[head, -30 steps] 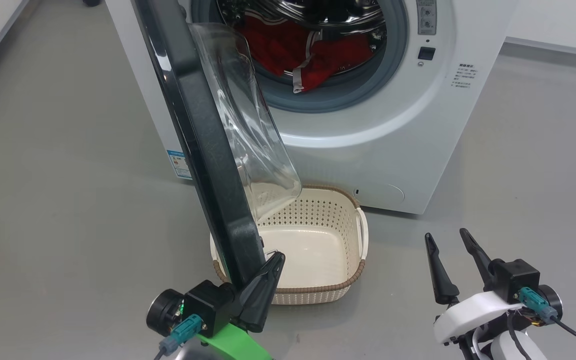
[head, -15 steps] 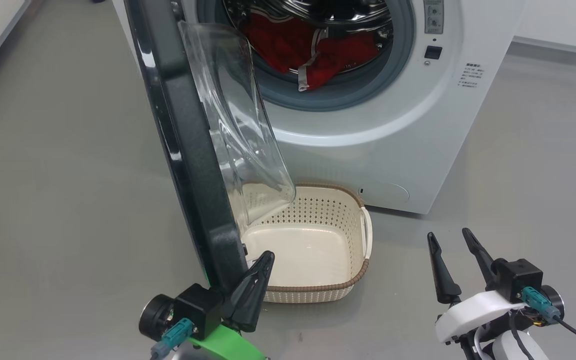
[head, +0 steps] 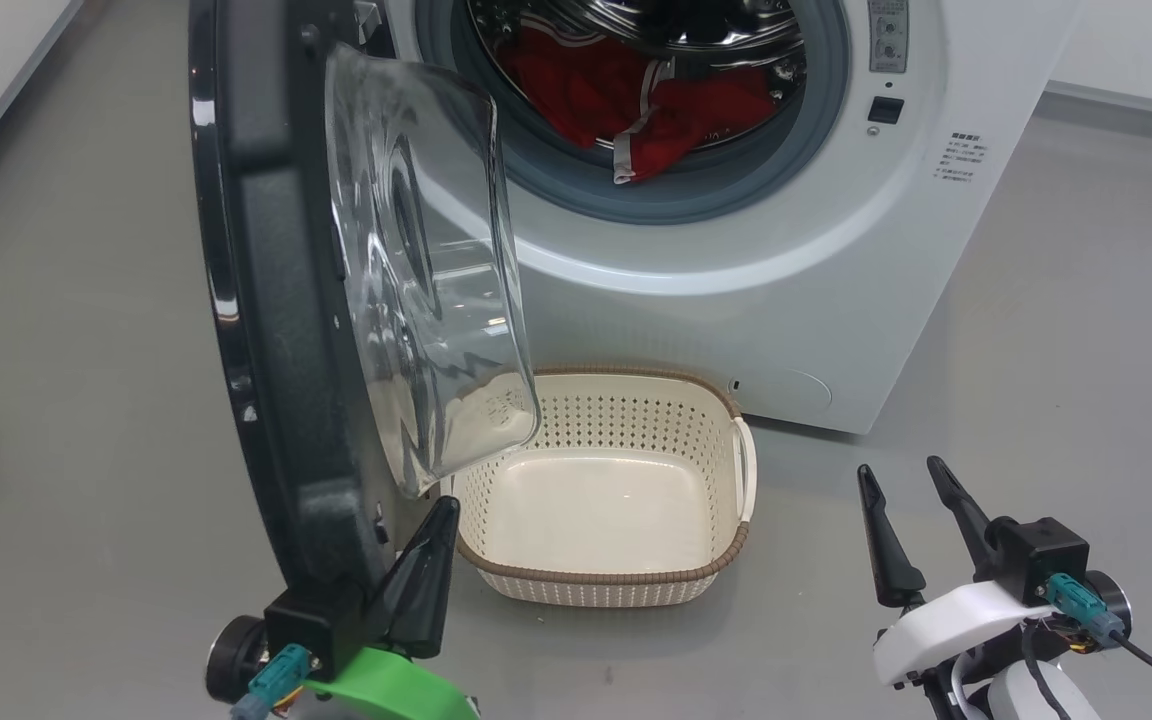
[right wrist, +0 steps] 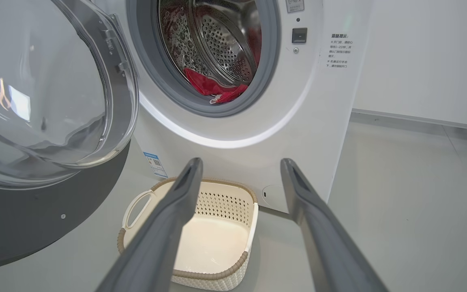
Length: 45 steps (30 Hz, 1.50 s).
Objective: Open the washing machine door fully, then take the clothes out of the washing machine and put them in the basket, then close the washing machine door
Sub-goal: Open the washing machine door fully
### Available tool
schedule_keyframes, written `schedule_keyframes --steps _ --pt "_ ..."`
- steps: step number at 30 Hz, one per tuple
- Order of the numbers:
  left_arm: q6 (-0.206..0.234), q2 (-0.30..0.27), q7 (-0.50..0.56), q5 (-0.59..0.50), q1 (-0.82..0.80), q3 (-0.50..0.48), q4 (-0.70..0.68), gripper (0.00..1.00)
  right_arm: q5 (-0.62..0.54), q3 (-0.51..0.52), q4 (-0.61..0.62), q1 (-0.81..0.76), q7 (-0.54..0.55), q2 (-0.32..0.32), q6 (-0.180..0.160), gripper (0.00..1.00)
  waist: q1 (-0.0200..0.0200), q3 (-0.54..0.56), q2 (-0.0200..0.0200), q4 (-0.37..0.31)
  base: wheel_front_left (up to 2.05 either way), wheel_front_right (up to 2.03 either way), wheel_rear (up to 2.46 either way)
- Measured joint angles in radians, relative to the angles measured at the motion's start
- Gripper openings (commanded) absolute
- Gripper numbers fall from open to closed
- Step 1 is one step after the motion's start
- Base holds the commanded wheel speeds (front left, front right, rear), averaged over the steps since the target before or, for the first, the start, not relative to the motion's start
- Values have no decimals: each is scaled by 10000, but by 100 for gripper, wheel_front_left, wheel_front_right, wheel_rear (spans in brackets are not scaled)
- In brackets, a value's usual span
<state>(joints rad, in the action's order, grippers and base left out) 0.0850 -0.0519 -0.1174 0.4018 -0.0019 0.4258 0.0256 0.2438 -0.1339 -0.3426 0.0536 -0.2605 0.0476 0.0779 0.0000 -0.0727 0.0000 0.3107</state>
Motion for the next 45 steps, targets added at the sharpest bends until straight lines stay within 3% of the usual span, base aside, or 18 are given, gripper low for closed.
schedule_keyframes --steps 23,45 --pt "244 -612 -922 244 283 -3012 393 0 -167 211 69 211 0 -19 29 100 0 -463 0 126 0 0 0" --pt "257 -1085 -1306 725 -541 -4817 1795 0 -541 518 180 661 0 -6 92 100 0 -1210 0 -81 0 0 0"
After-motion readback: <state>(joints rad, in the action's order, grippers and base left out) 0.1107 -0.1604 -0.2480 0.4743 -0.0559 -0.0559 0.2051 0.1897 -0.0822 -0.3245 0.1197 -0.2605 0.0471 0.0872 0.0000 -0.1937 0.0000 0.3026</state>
